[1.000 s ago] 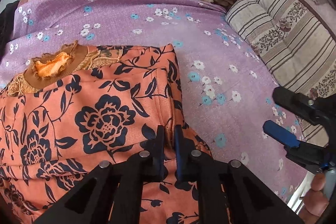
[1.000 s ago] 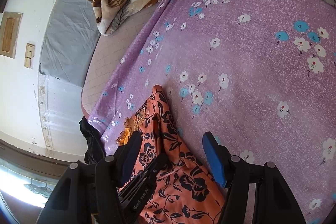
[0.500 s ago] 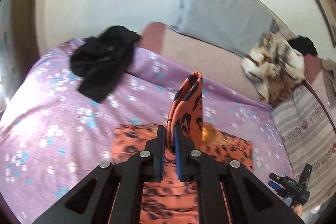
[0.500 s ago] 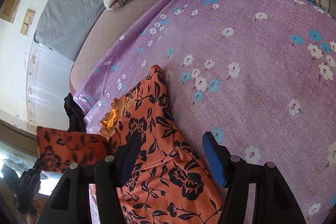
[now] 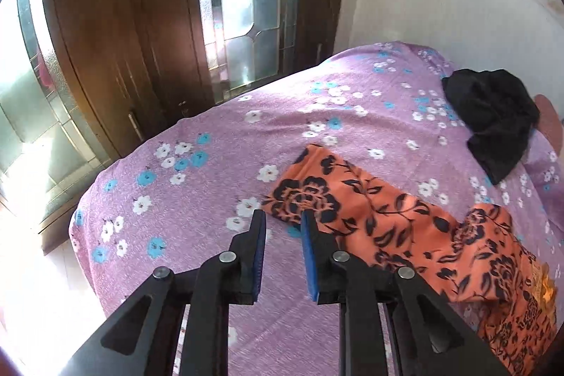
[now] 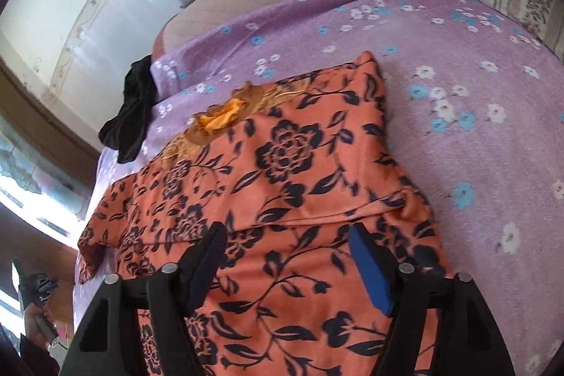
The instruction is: Fold small clothes
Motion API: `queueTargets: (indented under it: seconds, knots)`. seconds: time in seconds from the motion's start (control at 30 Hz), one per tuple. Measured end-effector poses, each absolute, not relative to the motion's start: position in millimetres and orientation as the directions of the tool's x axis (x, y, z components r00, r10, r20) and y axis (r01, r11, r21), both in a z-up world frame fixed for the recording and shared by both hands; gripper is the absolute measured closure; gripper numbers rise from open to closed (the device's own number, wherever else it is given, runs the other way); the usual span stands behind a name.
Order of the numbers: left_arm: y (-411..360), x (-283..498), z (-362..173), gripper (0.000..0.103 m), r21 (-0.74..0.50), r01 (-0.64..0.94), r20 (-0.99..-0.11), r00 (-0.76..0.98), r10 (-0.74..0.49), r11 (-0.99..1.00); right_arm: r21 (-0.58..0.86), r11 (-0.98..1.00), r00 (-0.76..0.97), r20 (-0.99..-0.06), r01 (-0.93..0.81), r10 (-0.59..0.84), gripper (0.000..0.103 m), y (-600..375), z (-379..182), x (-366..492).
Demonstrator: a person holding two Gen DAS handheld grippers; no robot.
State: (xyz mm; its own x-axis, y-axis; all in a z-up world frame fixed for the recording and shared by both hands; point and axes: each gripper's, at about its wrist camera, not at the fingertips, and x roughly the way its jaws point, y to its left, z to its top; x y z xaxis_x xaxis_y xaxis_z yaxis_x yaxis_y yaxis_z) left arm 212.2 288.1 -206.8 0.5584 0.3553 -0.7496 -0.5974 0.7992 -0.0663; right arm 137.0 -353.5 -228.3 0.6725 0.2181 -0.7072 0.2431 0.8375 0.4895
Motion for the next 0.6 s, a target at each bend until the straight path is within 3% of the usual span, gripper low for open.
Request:
queueTargets:
  seconds: [0.1, 0.13, 0.23, 0.3, 0.6]
  knots:
    - [225, 209, -200, 0.035, -0.174, -0.516, -0.677, 0.681, 0.278, 0.839, 0.451, 0.877, 0.691, -0.687, 0.166, 0.223, 0.021, -313, -217, 149]
    - [204, 212, -200, 0.032, -0.203, -0.481, -0.663, 0.709, 0.242, 0.853, 0.437, 0.889, 0.675, -0.698, 0.136, 0.239, 0.021, -295, -214, 159]
    - [148, 230, -211, 0.032, -0.230, -0.363, -0.634, 0.760, 0.144, 0.903, 0.425, 0.904, 0.606, -0.731, 0.045, 0.313, 0.021, -240, -208, 189]
    - [131, 244, -223, 0.032, -0.160, -0.345, -0.666, 0.729, 0.157, 0.925, 0.408, 0.913, 0.569, -0.748, -0.012, 0.342, 0.021, -204, -204, 206]
    - [199, 253, -263, 0.032, -0.241, -0.563, -0.754, 0.621, 0.212, 0.790, 0.377, 0.925, 0.488, -0.798, -0.055, 0.355, 0.022, -100, -218, 290]
